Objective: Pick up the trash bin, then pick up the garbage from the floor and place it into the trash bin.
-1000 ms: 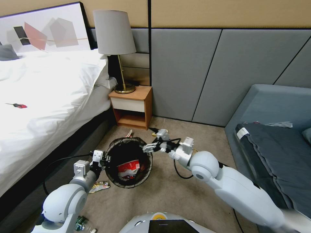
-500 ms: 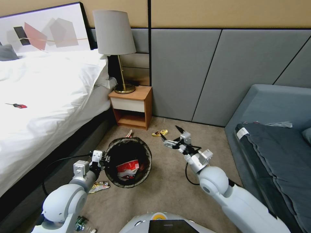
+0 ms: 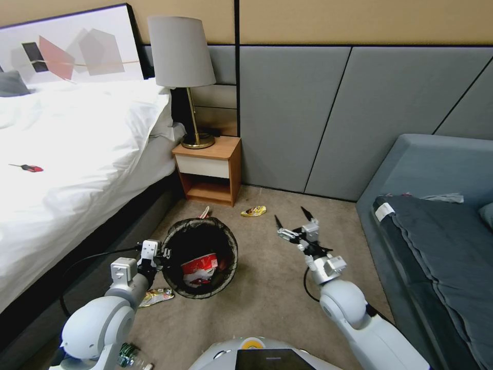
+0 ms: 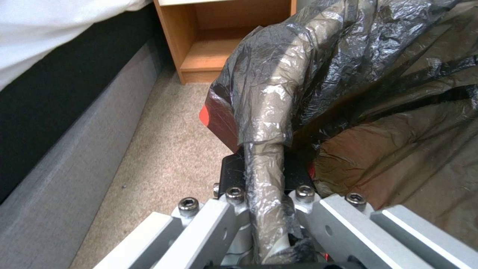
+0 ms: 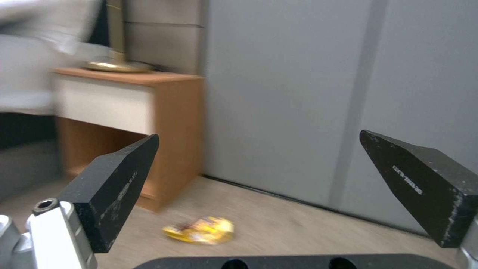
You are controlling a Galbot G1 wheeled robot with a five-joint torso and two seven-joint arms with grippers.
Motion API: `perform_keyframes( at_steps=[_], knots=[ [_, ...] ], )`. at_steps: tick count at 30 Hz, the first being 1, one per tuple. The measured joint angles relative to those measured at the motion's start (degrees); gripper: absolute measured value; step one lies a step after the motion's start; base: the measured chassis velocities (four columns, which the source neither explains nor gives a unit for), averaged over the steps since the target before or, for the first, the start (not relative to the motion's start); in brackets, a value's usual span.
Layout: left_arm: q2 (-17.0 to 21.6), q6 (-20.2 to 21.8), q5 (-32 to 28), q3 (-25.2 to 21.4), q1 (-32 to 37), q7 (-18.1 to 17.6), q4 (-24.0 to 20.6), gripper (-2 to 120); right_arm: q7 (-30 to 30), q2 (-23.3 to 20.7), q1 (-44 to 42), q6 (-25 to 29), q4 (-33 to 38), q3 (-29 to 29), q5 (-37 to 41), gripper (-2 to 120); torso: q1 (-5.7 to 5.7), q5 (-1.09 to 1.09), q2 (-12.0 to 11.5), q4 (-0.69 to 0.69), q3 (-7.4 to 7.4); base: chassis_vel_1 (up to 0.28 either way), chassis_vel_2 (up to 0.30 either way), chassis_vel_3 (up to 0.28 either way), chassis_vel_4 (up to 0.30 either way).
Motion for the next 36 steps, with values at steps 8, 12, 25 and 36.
perform_keyframes(
  at_steps=[8, 12, 25, 36],
  knots=[
    [-0.4, 0.0, 0.2, 0.2, -0.1, 0.0, 0.4, 1, -2.3, 5.4, -8.8, 3.8, 1.1, 6.1, -2.6, 100, 0.0, 0.0, 0.0, 0.01, 0.0, 0.0, 0.0, 0.0, 0.0],
    [-0.4, 0.0, 0.3, 0.3, -0.2, 0.0, 0.5, 1, -3.2, 6.7, -11.7, 4.7, 2.1, 6.7, -2.9, 100, 0.0, 0.0, 0.0, 0.01, 0.0, 0.0, 0.0, 0.0, 0.0],
    [-0.6, 0.0, 0.5, 0.1, 0.6, 0.0, -0.2, 1, -0.5, 9.4, -19.0, 8.2, 5.4, 4.2, -5.5, 100, 0.0, 0.0, 0.0, 0.01, 0.0, 0.0, 0.0, 0.0, 0.0],
    [-0.7, 0.1, 1.3, 0.2, 0.6, 0.2, -0.2, 1, 0.2, 9.9, -18.8, 8.0, 5.6, 3.7, -6.1, 100, 0.0, 0.0, 0.0, 0.01, 0.0, 0.0, 0.0, 0.0, 0.0]
  ],
)
